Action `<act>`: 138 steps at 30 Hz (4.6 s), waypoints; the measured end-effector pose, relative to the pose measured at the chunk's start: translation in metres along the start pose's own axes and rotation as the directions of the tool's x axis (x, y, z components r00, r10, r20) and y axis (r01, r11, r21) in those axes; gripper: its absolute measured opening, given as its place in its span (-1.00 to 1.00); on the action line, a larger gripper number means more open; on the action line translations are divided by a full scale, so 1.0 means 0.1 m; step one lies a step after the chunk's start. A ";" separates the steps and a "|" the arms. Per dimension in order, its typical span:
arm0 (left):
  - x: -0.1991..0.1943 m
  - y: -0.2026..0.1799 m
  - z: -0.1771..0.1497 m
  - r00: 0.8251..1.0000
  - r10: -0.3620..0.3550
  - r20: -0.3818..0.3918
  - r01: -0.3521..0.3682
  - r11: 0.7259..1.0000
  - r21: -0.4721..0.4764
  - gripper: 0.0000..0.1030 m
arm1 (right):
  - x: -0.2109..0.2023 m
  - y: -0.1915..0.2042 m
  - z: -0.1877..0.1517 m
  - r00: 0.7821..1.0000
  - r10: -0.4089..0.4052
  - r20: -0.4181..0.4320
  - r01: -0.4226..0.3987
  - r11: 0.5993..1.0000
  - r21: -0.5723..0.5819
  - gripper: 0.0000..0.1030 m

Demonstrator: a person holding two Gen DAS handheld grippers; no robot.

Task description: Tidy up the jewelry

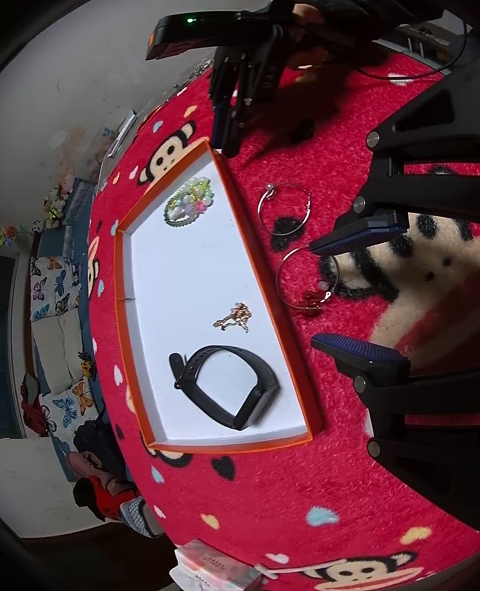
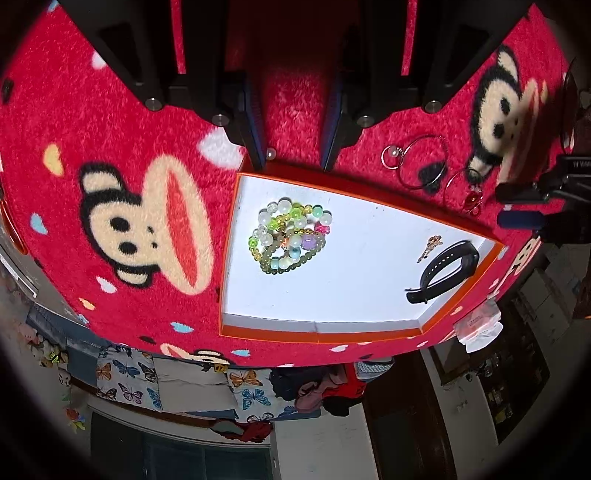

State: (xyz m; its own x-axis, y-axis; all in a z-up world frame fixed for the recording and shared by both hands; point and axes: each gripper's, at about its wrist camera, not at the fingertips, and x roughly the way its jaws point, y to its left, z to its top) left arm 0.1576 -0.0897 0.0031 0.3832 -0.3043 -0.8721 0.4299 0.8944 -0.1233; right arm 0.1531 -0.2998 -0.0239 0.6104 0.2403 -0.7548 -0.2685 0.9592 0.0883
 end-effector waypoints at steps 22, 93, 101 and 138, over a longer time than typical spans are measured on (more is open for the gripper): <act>0.09 -0.06 -0.03 1.000 -0.025 -0.009 0.025 1.000 0.008 -0.08 | 0.12 0.02 -0.11 0.981 -0.195 0.011 0.195 0.980 0.028 -0.37; 0.25 -0.13 0.19 0.999 -0.047 -0.009 0.048 0.996 0.081 0.02 | 0.02 -0.07 -0.23 0.994 -0.110 0.024 0.107 0.991 0.084 -0.81; 0.25 -0.16 0.19 1.000 -0.029 -0.013 0.030 0.992 0.121 0.05 | 0.02 -0.07 -0.23 0.994 -0.110 0.023 0.108 0.991 0.084 -0.81; 0.05 -0.07 -0.25 0.999 -0.022 0.034 0.019 0.996 0.089 -0.87 | -0.01 -0.06 -0.25 0.994 -0.102 0.024 0.100 0.992 0.074 -0.81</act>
State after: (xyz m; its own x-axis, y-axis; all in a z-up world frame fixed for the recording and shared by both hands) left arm 0.1361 -0.0892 -0.0118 0.4017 -0.3349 -0.8524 0.5081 0.8558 -0.0968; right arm 0.1349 -0.3093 -0.0399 0.6523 0.1445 -0.7440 -0.1497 0.9869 0.0604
